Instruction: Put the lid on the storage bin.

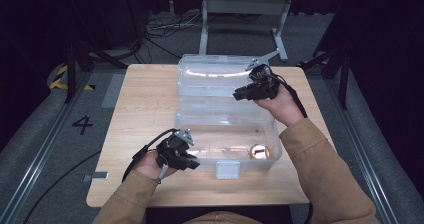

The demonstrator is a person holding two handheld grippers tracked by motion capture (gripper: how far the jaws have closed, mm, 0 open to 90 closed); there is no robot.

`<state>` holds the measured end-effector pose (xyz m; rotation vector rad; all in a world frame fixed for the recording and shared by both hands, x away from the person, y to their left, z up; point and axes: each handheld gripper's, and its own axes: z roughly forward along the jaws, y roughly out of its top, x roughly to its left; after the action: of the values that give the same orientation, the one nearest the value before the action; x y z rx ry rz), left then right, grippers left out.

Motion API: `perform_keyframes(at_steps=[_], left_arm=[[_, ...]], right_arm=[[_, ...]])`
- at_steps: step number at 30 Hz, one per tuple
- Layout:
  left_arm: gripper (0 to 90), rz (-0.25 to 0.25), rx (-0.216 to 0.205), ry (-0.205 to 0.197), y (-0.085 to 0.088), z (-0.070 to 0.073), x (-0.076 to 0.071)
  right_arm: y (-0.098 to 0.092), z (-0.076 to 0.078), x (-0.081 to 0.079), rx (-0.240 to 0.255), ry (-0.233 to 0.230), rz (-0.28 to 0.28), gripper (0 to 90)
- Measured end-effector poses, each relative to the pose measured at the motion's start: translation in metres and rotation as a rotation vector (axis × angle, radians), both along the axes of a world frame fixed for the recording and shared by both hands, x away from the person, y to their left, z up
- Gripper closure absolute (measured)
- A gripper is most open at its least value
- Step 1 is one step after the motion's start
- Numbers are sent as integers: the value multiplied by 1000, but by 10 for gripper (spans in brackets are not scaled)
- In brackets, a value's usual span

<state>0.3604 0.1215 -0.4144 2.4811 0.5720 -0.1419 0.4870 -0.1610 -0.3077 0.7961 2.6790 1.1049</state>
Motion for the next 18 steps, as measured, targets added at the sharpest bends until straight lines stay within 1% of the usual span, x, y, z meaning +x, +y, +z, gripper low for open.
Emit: perform_keyframes(at_steps=[5, 10, 18], left_arm=[[750, 1, -4, 0, 0, 0, 0], [750, 1, -8, 1, 0, 0, 0], [750, 5, -8, 2, 1, 0, 0]], right_arm=[[-1, 2, -7, -4, -6, 13, 773], [-1, 3, -12, -4, -16, 21, 774], [-2, 5, -19, -5, -18, 29, 777]])
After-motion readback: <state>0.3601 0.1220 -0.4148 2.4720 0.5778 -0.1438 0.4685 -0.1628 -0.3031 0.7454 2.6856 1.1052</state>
